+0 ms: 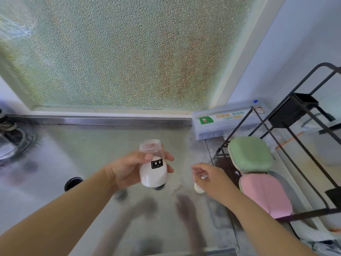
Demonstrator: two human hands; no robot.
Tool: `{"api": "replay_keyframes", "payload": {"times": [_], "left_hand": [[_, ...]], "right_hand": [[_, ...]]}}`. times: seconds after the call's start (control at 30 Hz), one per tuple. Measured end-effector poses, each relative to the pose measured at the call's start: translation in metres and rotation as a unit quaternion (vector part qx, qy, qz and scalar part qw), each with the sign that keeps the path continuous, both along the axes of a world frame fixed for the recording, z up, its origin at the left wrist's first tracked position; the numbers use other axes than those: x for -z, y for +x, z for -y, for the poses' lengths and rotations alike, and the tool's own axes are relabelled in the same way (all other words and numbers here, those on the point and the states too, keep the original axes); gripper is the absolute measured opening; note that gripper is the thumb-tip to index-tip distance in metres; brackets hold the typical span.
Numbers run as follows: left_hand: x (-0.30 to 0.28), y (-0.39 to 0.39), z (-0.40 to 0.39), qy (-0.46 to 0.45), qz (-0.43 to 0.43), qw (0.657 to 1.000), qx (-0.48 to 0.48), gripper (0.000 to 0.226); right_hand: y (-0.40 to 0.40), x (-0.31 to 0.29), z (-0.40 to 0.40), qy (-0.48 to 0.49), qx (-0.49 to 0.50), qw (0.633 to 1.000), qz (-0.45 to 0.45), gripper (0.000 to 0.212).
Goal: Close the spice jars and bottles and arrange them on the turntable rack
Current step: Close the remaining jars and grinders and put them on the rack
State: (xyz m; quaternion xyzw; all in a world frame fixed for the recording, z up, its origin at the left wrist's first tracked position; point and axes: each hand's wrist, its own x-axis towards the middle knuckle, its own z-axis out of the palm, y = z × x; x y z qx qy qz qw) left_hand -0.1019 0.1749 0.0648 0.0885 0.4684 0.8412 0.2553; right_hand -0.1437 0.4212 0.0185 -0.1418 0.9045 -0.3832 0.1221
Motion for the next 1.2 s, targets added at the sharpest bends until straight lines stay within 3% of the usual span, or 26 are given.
{"api": "replay_keyframes", "payload": {"times": [0.1,0.27,0.5,0.63,0.83,0.97,1.1,1.2], "left_hand": [[-0.001,0.006,0.012,-0.023,0.027,0.997,-0.064,0.068],[0.004,0.011,0.022,-0.097,0.012,0.986,-0.133,0.071],[0.015,0.003,0.027,-0.179,-0.004,0.943,-0.281,0.057],[0.017,0.005,0.033,-0.201,0.003,0.935,-0.293,0.055],[0.015,0.016,0.036,-0.221,0.024,0.934,-0.280,0.078],[0.012,0.023,0.035,-0.223,0.030,0.939,-0.260,0.071],[0.004,0.022,0.038,-0.228,0.013,0.937,-0.263,0.051],[-0.008,0.019,0.043,-0.246,-0.010,0.933,-0.263,0.052]], "right_hand": [[-0.005,0.001,0.002,0.011,-0.003,1.000,0.002,0.026],[-0.012,0.004,-0.009,0.056,0.012,0.998,0.008,0.029],[-0.018,0.011,-0.030,0.086,0.062,0.994,0.026,0.033],[-0.018,0.021,-0.031,0.113,0.052,0.991,0.038,0.035],[-0.021,0.050,-0.017,0.278,-0.052,0.958,0.045,0.057],[-0.023,0.066,-0.006,0.350,-0.077,0.931,0.071,0.046],[-0.028,0.029,0.028,0.242,-0.102,0.965,0.031,0.052],[-0.034,-0.038,0.073,0.125,-0.161,0.978,-0.046,0.064]]}}
